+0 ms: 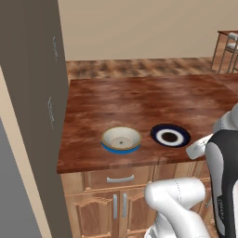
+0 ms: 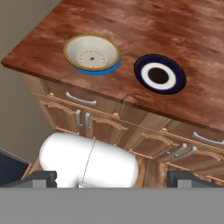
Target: Move the bowls from the cabinet to the plates on the dining table.
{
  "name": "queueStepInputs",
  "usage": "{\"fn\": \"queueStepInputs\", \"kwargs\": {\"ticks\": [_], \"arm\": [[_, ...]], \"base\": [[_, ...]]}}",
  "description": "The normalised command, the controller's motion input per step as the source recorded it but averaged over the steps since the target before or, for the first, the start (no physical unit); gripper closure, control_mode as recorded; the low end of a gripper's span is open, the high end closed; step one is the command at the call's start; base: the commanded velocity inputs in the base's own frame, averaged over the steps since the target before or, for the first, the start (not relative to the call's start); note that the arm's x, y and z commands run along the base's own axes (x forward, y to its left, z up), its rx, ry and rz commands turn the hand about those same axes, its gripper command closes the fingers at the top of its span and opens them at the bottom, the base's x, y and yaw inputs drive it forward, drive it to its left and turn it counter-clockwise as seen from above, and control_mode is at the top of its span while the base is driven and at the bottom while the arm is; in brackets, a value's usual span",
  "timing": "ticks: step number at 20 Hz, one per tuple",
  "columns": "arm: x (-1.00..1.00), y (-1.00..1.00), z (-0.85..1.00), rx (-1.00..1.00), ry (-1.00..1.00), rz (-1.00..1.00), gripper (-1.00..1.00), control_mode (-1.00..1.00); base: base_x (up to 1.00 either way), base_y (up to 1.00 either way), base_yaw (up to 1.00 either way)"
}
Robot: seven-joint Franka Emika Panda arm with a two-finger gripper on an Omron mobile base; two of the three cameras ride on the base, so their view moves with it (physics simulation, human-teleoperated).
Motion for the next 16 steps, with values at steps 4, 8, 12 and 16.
{"fn": "queueStepInputs", "kwargs": {"ticks": [4,8,12,16], "arm": [[0.0,0.0,0.0,0.0,0.0,0.0,-1.0,1.0],[0.0,0.0,0.0,0.0,0.0,0.0,-1.0,1.0],[0.0,0.0,0.0,0.0,0.0,0.0,-1.0,1.0],[0.0,0.0,0.0,0.0,0.0,0.0,-1.0,1.0]], "base": [[0.0,0.0,0.0],[-0.33,0.0,0.0],[-0.68,0.0,0.07],[-0.57,0.0,0.14]]}}
